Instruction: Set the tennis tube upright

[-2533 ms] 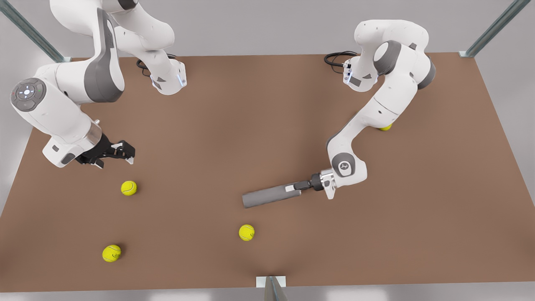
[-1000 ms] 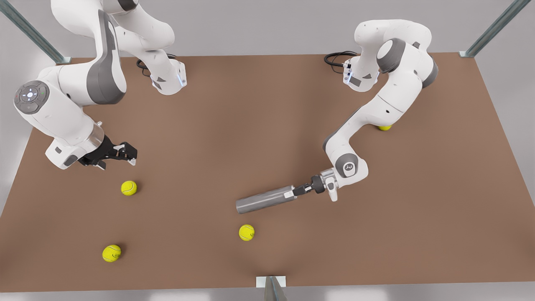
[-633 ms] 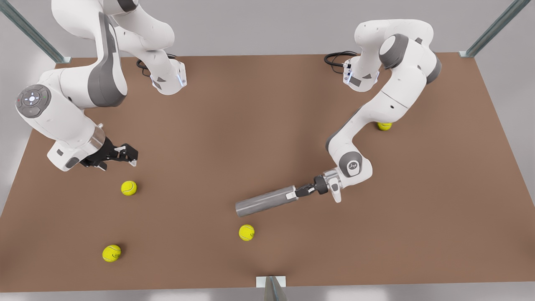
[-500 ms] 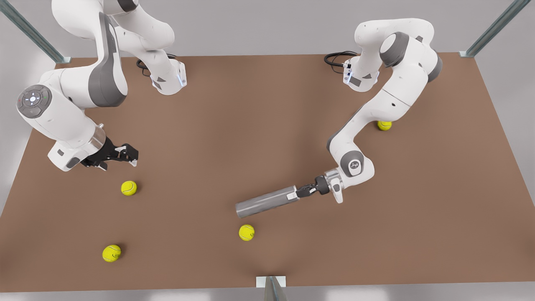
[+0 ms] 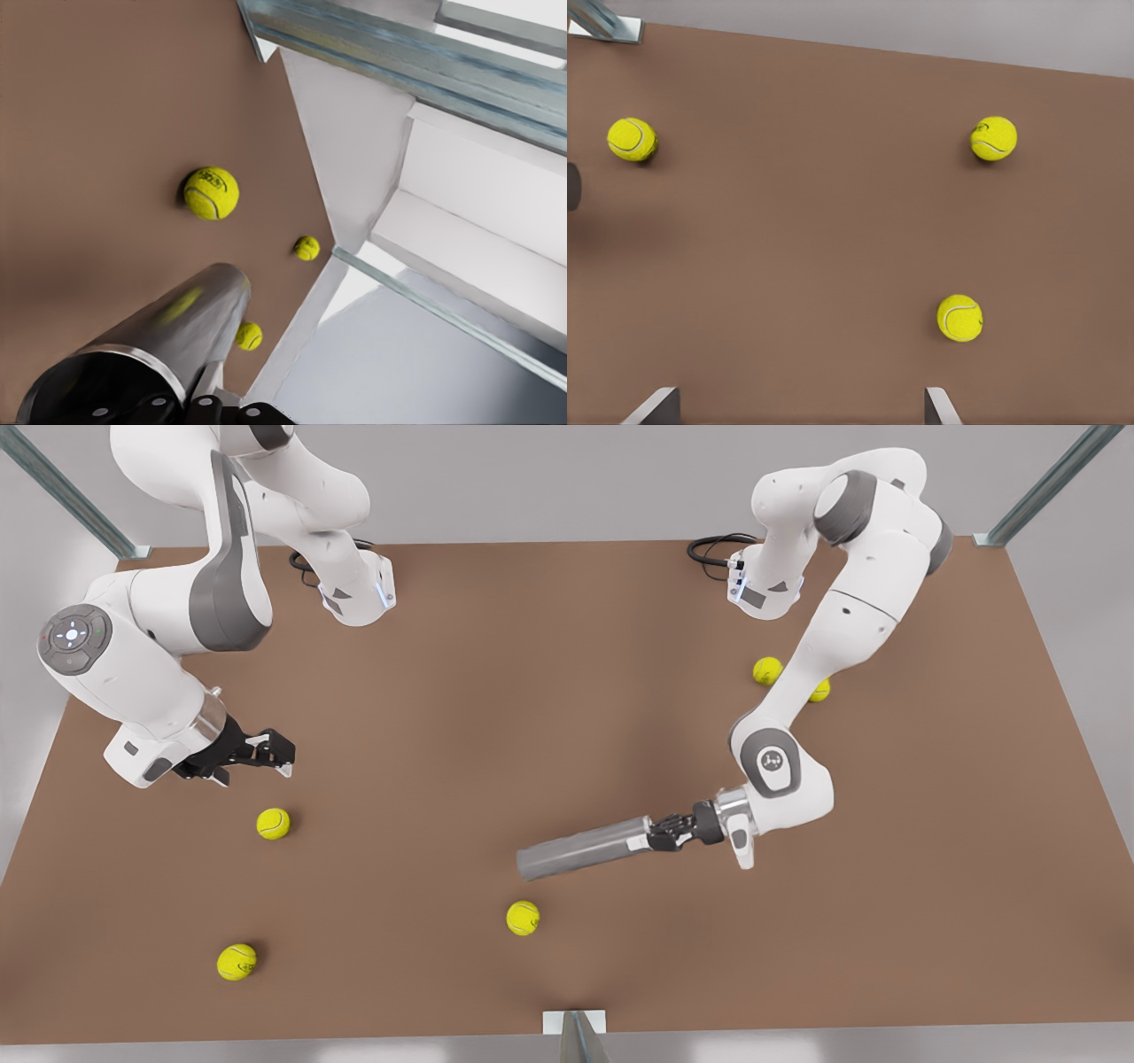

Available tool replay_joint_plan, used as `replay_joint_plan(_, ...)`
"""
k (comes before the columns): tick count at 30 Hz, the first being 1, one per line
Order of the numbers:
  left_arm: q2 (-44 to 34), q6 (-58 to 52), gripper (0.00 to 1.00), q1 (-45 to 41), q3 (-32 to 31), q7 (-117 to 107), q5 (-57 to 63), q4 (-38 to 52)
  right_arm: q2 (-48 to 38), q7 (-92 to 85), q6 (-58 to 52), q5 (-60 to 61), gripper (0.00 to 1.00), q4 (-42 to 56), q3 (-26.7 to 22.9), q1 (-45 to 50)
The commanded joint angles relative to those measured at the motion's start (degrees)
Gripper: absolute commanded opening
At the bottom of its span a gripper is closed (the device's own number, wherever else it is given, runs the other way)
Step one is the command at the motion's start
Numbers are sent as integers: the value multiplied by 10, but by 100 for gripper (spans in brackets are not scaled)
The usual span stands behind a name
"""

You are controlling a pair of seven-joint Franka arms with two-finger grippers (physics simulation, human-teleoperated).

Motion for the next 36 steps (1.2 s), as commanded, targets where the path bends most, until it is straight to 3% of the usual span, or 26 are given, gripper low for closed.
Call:
replay_joint_plan(1,-3,0,21,0,0,0,61,0,0,0,0,0,100,0,0,0)
replay_joint_plan(10,-28,-18,21,11,1,-54,158,-5,1,0,0,0,100,0,0,0)
replay_joint_plan(12,-35,-33,21,18,1,-123,249,1,1,0,0,0,100,0,0,0)
replay_joint_plan(27,-85,-75,21,31,3,-276,504,0,3,0,1,-1,100,0,-1,0)
replay_joint_plan(30,-102,-89,21,31,4,-282,511,-3,6,0,11,0,100,-2,0,2)
replay_joint_plan(36,-126,-145,21,36,8,-331,663,1,5,0,11,0,100,-6,4,1)
